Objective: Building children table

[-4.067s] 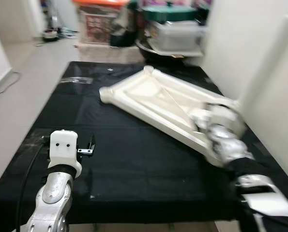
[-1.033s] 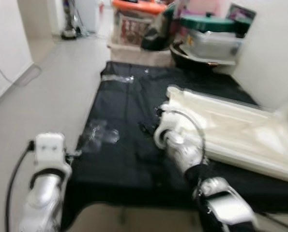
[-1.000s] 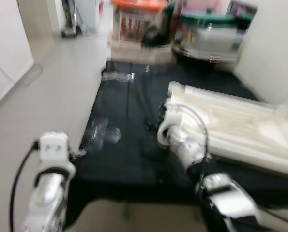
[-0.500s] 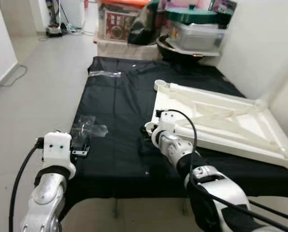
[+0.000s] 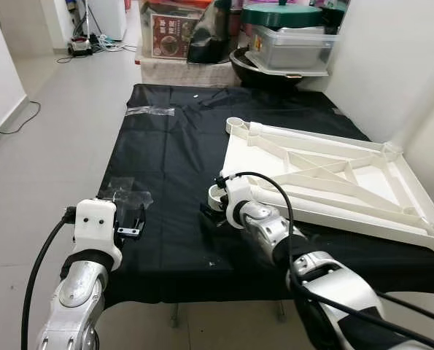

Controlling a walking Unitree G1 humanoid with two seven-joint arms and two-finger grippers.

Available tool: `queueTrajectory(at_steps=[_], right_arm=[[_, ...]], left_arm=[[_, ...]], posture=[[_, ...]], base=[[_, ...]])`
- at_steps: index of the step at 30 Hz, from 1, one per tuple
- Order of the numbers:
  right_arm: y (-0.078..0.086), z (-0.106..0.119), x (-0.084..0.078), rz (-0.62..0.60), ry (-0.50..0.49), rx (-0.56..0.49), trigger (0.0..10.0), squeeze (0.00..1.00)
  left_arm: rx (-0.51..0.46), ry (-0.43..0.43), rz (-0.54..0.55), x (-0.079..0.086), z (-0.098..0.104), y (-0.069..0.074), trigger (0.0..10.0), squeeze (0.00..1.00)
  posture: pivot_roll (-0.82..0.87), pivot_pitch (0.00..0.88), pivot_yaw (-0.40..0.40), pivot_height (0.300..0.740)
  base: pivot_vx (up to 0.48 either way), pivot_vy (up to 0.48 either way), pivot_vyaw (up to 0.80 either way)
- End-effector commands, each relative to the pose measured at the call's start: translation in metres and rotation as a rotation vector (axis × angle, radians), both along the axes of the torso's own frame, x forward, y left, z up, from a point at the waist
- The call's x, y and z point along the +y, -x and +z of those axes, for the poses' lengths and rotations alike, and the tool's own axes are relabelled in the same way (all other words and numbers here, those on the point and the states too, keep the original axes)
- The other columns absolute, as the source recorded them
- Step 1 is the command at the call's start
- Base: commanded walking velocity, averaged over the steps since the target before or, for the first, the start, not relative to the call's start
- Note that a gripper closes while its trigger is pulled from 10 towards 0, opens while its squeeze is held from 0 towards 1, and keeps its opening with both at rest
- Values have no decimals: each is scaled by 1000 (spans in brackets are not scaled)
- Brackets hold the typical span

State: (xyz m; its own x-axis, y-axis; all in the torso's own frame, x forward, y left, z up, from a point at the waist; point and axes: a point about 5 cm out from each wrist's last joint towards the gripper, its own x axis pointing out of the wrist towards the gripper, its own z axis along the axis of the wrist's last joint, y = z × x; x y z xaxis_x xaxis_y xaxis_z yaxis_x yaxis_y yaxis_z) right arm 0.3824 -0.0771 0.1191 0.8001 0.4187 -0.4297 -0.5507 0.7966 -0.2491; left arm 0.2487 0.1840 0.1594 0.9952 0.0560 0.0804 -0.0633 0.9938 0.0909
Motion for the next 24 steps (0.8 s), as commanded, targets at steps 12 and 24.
queueTrajectory(at_steps=[12,24], right_arm=[[12,-5,11,420,226,27,10000,0],[32,-17,25,805,390,84,10000,0]], left_arm=[[0,-11,-6,-1,0,0,10000,0],[-6,-10,-8,-3,0,-1,10000,0]], posture=[[136,0,-112,740],[141,0,-126,740]], base=[[0,0,0],[0,0,0]])
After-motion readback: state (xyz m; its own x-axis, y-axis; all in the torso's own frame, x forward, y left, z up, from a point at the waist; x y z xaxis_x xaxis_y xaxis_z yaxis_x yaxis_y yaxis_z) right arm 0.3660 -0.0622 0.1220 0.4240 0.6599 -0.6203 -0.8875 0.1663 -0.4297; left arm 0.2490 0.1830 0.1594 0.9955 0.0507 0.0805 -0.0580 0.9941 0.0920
